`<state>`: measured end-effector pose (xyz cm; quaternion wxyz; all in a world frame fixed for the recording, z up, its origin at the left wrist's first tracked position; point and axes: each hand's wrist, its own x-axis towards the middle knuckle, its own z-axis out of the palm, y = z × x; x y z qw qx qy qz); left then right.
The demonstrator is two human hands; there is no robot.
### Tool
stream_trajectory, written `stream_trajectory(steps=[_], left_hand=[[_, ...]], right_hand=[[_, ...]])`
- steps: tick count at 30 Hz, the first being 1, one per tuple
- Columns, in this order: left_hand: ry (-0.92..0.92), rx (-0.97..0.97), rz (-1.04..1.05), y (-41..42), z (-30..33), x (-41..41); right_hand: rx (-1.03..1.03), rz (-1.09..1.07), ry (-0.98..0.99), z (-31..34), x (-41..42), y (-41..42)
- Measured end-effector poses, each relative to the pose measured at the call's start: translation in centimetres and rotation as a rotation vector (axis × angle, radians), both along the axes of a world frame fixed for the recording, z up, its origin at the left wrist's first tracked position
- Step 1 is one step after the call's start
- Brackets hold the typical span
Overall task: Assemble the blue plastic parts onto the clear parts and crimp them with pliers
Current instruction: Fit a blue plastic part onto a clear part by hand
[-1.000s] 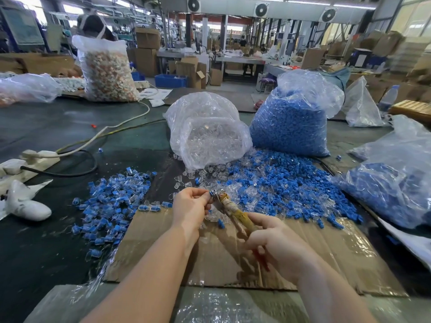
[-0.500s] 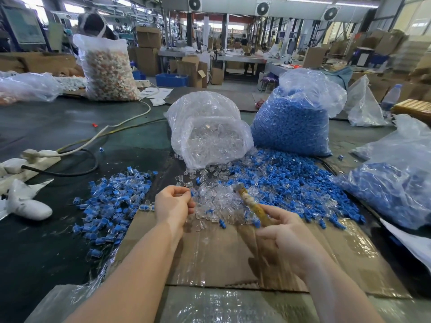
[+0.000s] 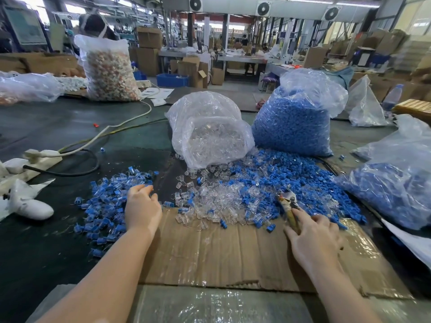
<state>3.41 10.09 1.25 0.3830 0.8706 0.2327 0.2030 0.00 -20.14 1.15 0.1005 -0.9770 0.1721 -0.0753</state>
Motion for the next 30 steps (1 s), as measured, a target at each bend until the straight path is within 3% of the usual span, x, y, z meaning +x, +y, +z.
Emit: stream_trajectory(steps=[3, 8, 15, 22, 30], left_hand=[[0.007, 0.101, -0.041, -0.9, -0.2, -0.3], [-0.166, 0.169, -0.146, -4.5, -0.3, -1.6], [-0.269, 0.175, -0.436, -10.2, -1.6, -3.2], [-0.266, 0.226, -0.501, -10.6, -2.3, -3.7], [-0.3, 0.222, -0.547, -10.5, -2.1, -4.0]], right_hand=[[-0.025, 0.004, 0.026, -0.3, 0.1, 0.0], [-0.041, -0.015, 0.071, 0.1, 0.3, 0.4], [-0.046, 0.255, -0.335, -0.2, -0.2, 4.2], [-0.044, 0.239, -0.244, -1.3, 0.8, 5.5], [0.374, 0.518, -0.53, -1.5, 0.0, 6.5]])
